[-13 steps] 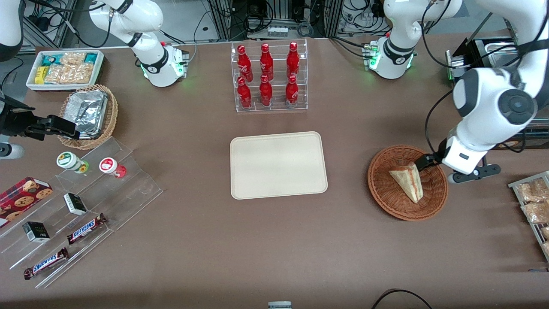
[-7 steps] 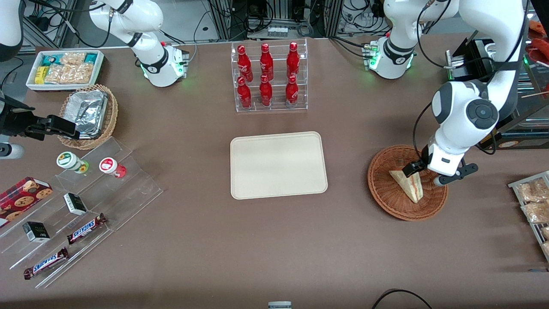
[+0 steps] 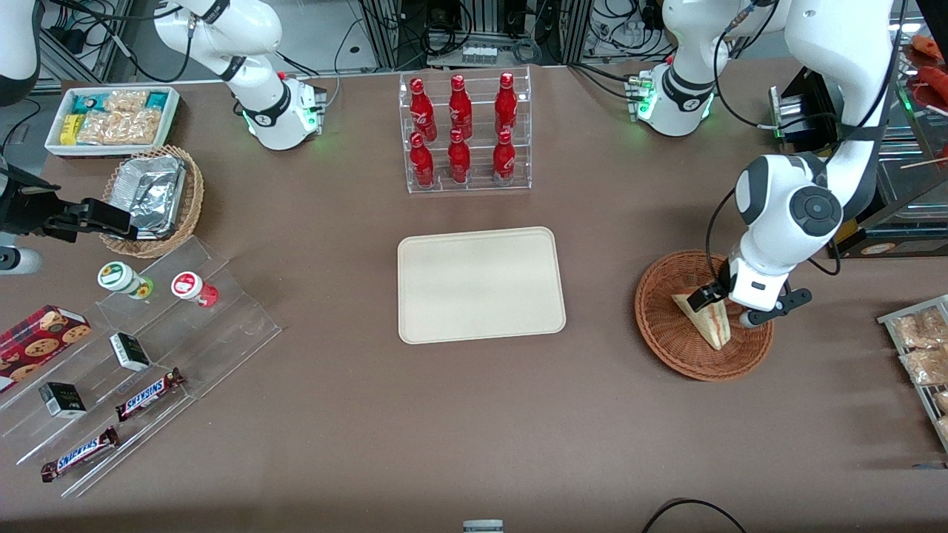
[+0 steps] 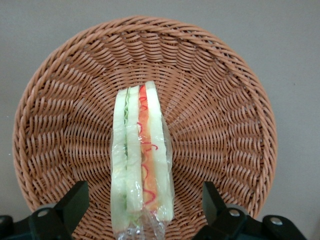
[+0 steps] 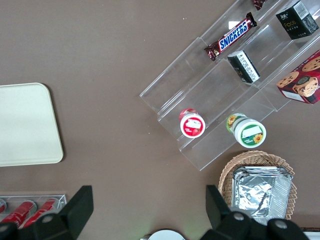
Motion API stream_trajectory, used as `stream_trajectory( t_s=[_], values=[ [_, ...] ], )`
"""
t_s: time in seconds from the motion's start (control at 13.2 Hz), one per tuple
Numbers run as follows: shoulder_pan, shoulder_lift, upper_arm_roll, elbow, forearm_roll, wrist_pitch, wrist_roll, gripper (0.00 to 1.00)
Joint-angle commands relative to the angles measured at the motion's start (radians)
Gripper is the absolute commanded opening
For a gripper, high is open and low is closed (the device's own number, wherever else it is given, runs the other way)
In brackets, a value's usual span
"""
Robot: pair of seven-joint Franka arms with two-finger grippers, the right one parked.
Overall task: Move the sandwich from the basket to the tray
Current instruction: 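Close the left gripper on the wrapped sandwich, then lift the sandwich and carry it toward the cream tray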
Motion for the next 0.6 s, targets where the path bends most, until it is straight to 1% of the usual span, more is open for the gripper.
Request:
stream_trajectory(
  t_s=[0.0,0.23,0.3,0.38,0.45,0.53],
  values=[
    [-0.010,0.018,0.002,-0.010,0.019,0.033,-0.030,1.00],
    [-0.009,0.042,0.002,-0.023,0.019,0.076,-0.030,0.99],
    [-0.009,0.049,0.003,-0.023,0.019,0.076,-0.030,0.91],
    [-0.009,0.049,0.003,-0.021,0.019,0.075,-0.030,0.73],
    [-0.009,0.047,0.003,-0.023,0.019,0.075,-0.030,0.53],
    [-0.009,0.047,0.003,-0.023,0.019,0.073,-0.030,0.34]
  ],
)
